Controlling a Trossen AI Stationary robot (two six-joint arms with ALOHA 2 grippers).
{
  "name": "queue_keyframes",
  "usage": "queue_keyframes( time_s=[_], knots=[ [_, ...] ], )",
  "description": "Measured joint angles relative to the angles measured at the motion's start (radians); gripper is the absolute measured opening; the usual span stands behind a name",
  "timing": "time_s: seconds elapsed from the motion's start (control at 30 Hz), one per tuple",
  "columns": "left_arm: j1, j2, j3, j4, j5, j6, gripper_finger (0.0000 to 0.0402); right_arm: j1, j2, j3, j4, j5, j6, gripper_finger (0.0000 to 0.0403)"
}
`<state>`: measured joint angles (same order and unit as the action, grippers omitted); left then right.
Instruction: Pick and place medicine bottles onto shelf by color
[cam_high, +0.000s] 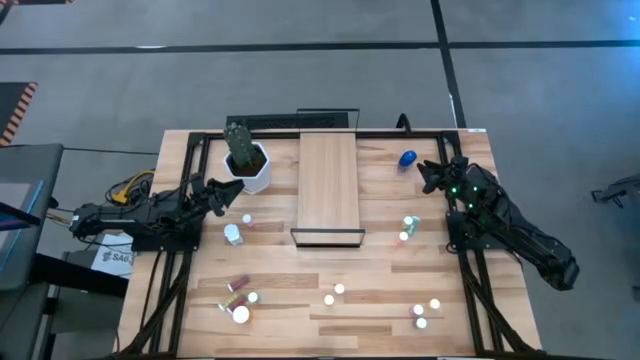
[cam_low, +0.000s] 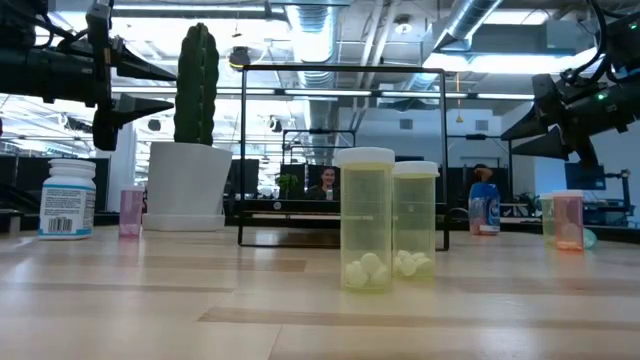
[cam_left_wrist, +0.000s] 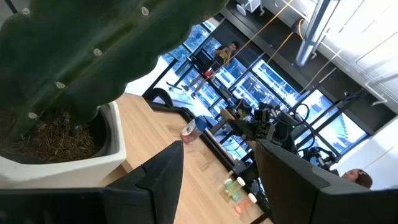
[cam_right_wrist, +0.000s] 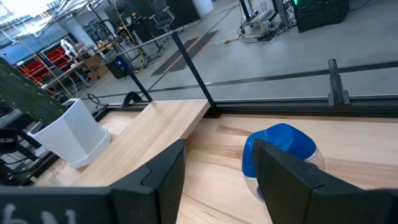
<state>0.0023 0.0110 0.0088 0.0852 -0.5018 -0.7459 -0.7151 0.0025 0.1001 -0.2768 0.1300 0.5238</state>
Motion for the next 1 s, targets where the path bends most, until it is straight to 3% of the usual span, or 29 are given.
queue_keyframes(
  time_s=[0.7, 0.87, 1.0],
  knots=[
    [0.0, 0.001, 0.004, 0.071, 0.003, 0.105, 0.0187, 0.0, 0.0, 0.0, 0.0, 0.0, 0.0, 0.021],
    [0.0, 0.002, 0.055, 0.101, -0.003, 0.208, 0.0187, 0.0, 0.0, 0.0, 0.0, 0.0, 0.0, 0.021],
    [0.0, 0.038, 0.092, 0.111, -0.015, 0.188, 0.0187, 0.0, 0.0, 0.0, 0.0, 0.0, 0.0, 0.021]
  ],
)
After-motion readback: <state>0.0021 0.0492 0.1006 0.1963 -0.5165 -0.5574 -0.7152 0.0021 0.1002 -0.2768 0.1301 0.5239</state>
